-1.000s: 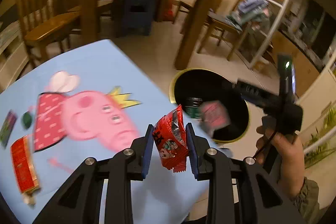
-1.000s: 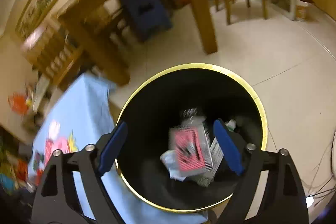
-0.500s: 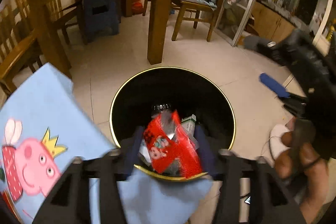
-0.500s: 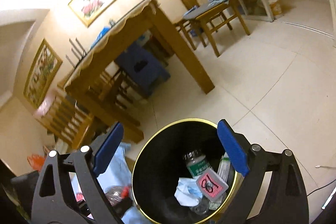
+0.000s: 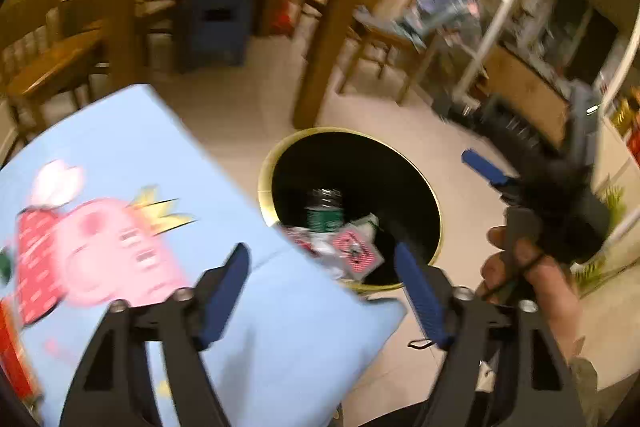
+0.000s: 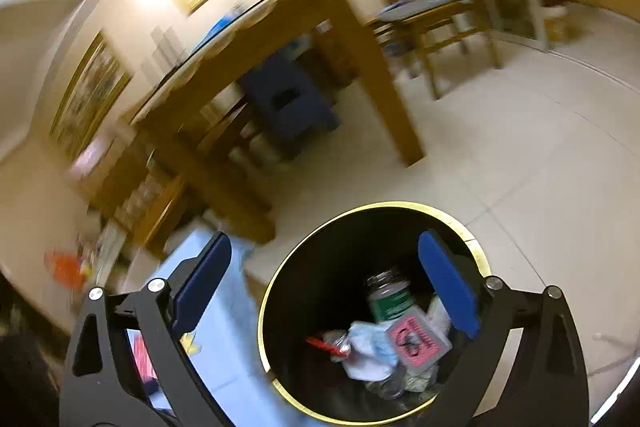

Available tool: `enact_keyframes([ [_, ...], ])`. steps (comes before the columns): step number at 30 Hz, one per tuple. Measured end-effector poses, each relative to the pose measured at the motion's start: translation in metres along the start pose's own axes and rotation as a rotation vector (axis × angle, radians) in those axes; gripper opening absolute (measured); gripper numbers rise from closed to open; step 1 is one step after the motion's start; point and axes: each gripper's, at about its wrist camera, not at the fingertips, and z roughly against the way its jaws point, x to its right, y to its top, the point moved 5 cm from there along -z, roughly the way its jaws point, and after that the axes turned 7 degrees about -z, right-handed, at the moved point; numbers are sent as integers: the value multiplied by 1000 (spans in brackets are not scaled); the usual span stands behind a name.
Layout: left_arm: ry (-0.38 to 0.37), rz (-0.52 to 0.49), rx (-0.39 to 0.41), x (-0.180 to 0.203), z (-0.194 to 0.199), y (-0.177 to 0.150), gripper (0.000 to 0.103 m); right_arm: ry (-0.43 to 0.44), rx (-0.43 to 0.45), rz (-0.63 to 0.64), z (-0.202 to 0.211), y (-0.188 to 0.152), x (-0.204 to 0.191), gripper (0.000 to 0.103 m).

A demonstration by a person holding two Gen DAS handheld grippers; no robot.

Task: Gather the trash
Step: 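Drop the card box and snack wrapper into the bin with both tools, then grasp the small white cup with the right tool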

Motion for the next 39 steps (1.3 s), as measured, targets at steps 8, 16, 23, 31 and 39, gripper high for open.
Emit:
enact_keyframes([
  [8,357,129,3,-119,106,-112,90,109,-340,537,-48,-139,-137,94],
  [16,671,275,-4,-219,201,-198,96,304,-557,757,-40,-281,-263,91],
  [23,687,412,45,-257,231,-227,96,374,-654,850,-20,-347,-333,73],
  [31,633,435,79,-259,239,-230,96,314,-570,1016,18,-413,-333,44],
  [39,621,447,90,-260,242,-235,96,321,-669,916,-1,-414,-321,22],
])
